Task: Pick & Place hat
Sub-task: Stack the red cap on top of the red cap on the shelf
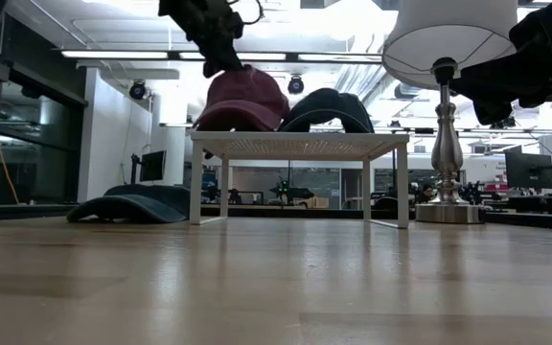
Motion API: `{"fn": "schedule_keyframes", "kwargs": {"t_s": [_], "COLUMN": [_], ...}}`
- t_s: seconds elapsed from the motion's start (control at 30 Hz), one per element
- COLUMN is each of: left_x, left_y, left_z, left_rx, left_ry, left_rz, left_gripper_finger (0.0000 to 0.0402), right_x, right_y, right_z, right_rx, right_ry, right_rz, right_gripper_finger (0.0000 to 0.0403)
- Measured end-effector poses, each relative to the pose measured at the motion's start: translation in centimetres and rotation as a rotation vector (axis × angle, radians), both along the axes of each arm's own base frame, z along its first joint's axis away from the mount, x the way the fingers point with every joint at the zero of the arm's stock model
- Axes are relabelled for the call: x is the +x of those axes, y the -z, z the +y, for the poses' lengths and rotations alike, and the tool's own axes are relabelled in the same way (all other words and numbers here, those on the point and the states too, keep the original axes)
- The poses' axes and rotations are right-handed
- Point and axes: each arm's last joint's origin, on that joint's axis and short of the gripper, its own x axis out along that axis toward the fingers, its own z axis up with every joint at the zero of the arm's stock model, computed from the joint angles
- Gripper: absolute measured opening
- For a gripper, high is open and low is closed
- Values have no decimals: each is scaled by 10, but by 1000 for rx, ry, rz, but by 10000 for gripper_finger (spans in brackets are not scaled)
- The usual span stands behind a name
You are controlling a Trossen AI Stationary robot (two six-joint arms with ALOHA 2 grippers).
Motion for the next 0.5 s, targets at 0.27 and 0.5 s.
{"fn": "schedule_keyframes", "kwargs": {"t_s": [0.27,0.5], "left_x": [18,28], "left_y": [18,26], "left_z": [3,4], "left_rx": [31,159], "left_ry": [32,-21], "left_rz": [74,179], "left_gripper_finger": [24,28], "right_x": [0,0], "right_y": [0,0], "right_z": [0,0], "right_rx": [0,0], "right_ry": [0,0], "right_rz": [0,0], "right_gripper_finger": [126,126]}}
